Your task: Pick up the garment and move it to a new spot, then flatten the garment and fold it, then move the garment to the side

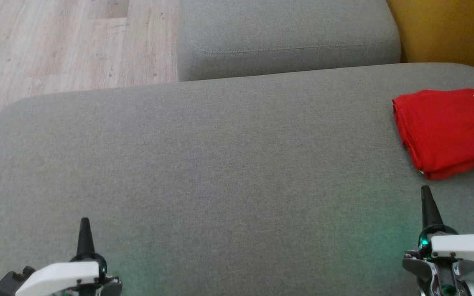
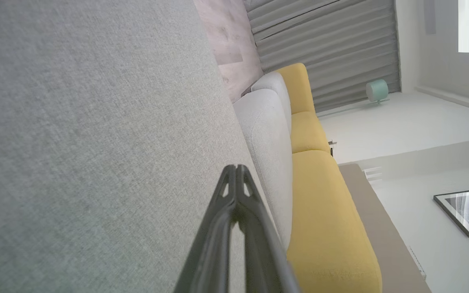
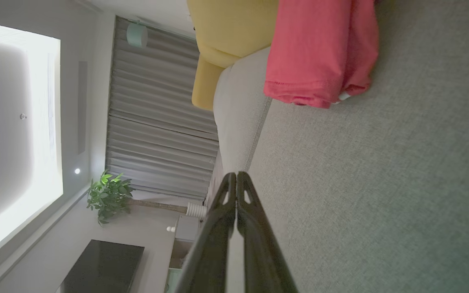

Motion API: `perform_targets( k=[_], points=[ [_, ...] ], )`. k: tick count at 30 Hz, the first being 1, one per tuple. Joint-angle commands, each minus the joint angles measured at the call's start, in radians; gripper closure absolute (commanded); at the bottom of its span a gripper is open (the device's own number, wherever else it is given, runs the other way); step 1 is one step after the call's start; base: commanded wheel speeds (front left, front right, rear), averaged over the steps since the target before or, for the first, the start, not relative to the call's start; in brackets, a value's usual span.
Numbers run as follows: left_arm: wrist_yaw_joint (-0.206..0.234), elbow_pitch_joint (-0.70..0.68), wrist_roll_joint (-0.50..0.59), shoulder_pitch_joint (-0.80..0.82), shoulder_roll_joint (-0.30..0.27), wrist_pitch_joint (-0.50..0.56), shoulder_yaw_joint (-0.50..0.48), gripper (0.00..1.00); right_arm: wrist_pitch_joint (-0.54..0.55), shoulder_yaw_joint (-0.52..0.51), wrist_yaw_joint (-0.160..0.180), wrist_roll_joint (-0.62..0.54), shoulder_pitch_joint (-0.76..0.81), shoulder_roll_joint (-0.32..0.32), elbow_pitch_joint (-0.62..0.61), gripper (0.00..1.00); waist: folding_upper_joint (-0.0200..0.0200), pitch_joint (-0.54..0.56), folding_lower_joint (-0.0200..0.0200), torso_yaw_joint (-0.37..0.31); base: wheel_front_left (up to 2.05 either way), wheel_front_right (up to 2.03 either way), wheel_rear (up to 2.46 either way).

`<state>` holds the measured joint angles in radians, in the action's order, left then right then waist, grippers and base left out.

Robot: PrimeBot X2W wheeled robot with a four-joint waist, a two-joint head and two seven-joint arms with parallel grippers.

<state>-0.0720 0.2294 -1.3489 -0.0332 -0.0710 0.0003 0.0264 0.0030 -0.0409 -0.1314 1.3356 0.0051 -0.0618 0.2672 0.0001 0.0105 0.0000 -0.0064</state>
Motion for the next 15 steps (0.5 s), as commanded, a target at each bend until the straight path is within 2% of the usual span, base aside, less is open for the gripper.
perform_targets(
  k=[1,15],
  points=[
    [-0.01,-0.024,-0.021,0.06,-0.013,0.008,-0.038,1.0,0.009,0.01,0.001,0.024,-0.055,-0.018,-0.03,1.0,-0.0001,0.0,0.0,0.0,0.0,0.0,0.0],
    [-0.041,0.0,-0.198,0.11,-0.011,0.054,-0.076,1.0,0.054,-0.018,0.001,0.206,-0.09,-0.018,-0.027,1.0,-0.0001,-0.009,0.0,0.004,0.0,0.0,0.0]
  ],
)
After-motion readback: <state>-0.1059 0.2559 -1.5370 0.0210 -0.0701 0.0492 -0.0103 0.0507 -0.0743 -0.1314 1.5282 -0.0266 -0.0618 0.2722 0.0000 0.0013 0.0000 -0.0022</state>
